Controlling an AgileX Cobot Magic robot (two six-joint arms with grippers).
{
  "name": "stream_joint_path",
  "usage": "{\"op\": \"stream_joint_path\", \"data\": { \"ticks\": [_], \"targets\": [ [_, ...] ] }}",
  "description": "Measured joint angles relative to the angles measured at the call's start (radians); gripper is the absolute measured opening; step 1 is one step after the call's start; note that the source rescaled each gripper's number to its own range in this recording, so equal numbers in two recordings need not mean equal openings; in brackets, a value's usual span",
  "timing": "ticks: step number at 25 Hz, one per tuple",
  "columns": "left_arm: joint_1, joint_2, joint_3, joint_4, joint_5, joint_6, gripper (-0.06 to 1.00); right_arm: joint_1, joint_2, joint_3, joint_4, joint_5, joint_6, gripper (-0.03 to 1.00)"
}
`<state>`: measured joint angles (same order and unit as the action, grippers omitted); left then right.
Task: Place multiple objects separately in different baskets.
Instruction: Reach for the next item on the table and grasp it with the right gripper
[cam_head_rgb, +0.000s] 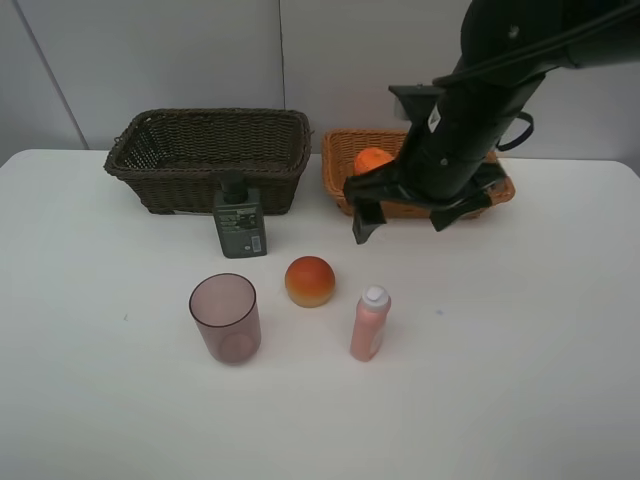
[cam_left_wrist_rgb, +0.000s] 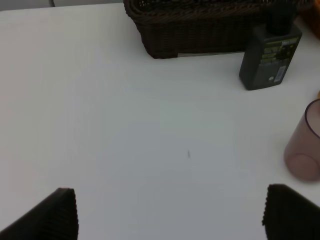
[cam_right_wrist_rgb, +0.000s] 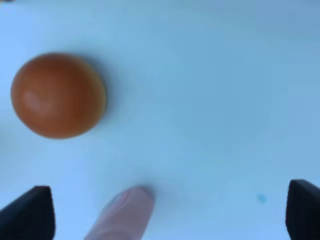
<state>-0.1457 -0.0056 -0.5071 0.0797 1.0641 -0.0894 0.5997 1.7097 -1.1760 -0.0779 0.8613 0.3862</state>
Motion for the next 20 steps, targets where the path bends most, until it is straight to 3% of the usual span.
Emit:
{"op": "stream_joint_path", "data": {
  "ticks": [10, 20],
  "targets": [
    [0.0, 0.0, 0.0, 0.0, 0.0, 0.0, 0.96, 0.108, -0.001, 0.007, -0.032, 0.03, 0.263, 1.0],
    [0.0, 0.0, 0.0, 0.0, 0.0, 0.0, 0.96, 0.158, 0.006, 0.007, -0.035, 0.041, 0.51, 1.0]
  ]
}}
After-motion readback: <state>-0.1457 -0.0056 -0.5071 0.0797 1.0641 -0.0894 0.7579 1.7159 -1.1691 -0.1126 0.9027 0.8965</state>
